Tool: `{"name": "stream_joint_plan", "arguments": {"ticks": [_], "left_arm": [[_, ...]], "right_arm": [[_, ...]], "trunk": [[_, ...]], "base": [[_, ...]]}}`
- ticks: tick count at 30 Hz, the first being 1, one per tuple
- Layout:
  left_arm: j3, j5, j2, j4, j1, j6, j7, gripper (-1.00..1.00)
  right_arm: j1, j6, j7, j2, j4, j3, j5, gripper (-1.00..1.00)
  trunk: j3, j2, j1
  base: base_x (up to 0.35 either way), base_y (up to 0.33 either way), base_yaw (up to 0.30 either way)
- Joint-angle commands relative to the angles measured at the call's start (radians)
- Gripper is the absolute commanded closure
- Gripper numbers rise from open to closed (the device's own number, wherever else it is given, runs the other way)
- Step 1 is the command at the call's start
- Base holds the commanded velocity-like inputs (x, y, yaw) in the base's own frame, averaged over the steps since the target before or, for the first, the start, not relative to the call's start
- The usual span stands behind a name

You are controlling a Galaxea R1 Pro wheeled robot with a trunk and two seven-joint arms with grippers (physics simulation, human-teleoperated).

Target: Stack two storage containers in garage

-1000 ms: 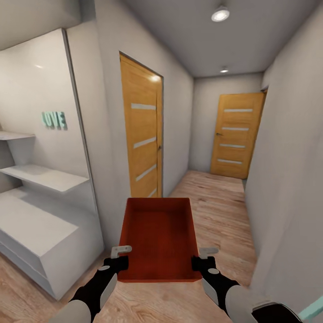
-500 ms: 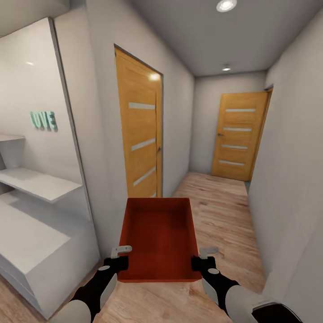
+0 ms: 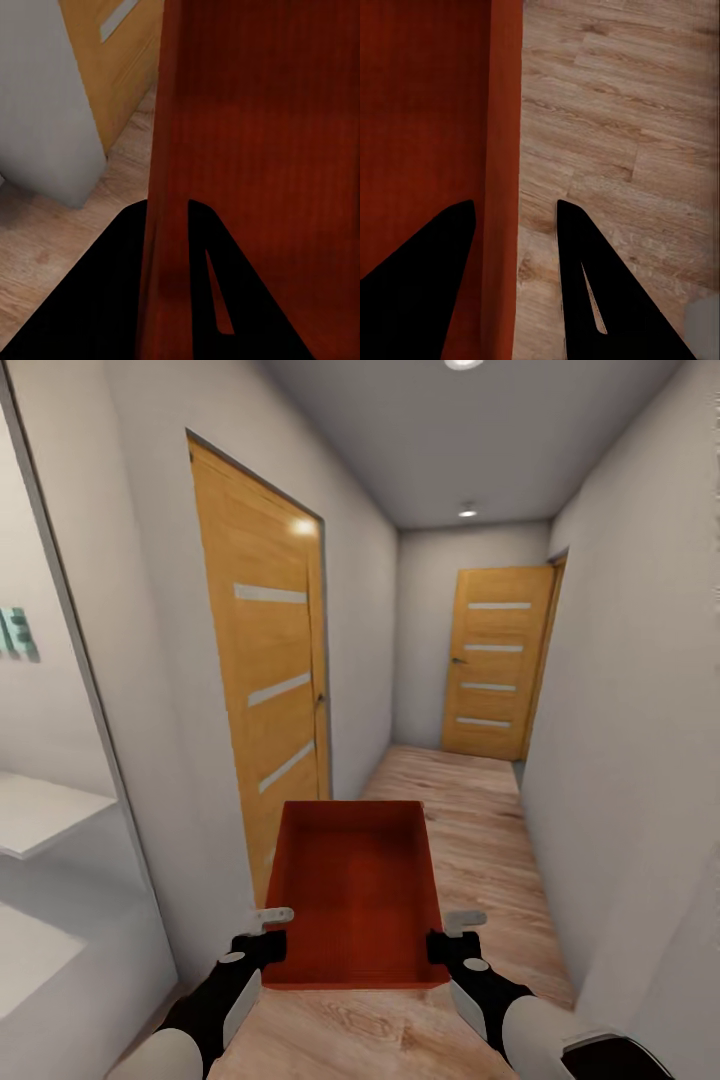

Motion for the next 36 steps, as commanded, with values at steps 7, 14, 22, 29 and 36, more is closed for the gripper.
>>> {"name": "stream_joint_plan", "arguments": {"ticks": [7,14,22,29,36], "left_arm": [[0.022,0.04,-0.001,-0.001,0.0,0.007,0.009,1.0],[0.022,0.04,-0.001,-0.001,0.0,0.007,0.009,1.0],[0.022,0.04,-0.001,-0.001,0.0,0.007,0.009,1.0],[0.022,0.04,-0.001,-0.001,0.0,0.008,0.009,1.0],[0.022,0.04,-0.002,-0.001,0.0,0.008,0.009,1.0]], "right_arm": [[-0.001,-0.011,0.002,0.003,-0.003,-0.031,0.0,1.0],[-0.001,-0.011,0.003,0.003,-0.003,-0.031,0.0,1.0],[-0.001,-0.011,0.003,0.003,-0.003,-0.031,0.0,1.0],[-0.001,-0.011,0.002,0.003,-0.003,-0.031,0.0,1.0],[-0.001,-0.011,0.001,0.003,-0.003,-0.031,0.0,1.0]], "trunk": [[0.0,-0.001,0.001],[0.0,-0.001,0.001],[0.0,-0.001,0.001],[0.0,-0.001,0.001],[0.0,-0.001,0.001]], "base": [[0.324,0.0,-0.237],[0.324,0.0,-0.237],[0.324,0.0,-0.236],[0.324,0.0,-0.18],[0.324,0.0,-0.016]]}}
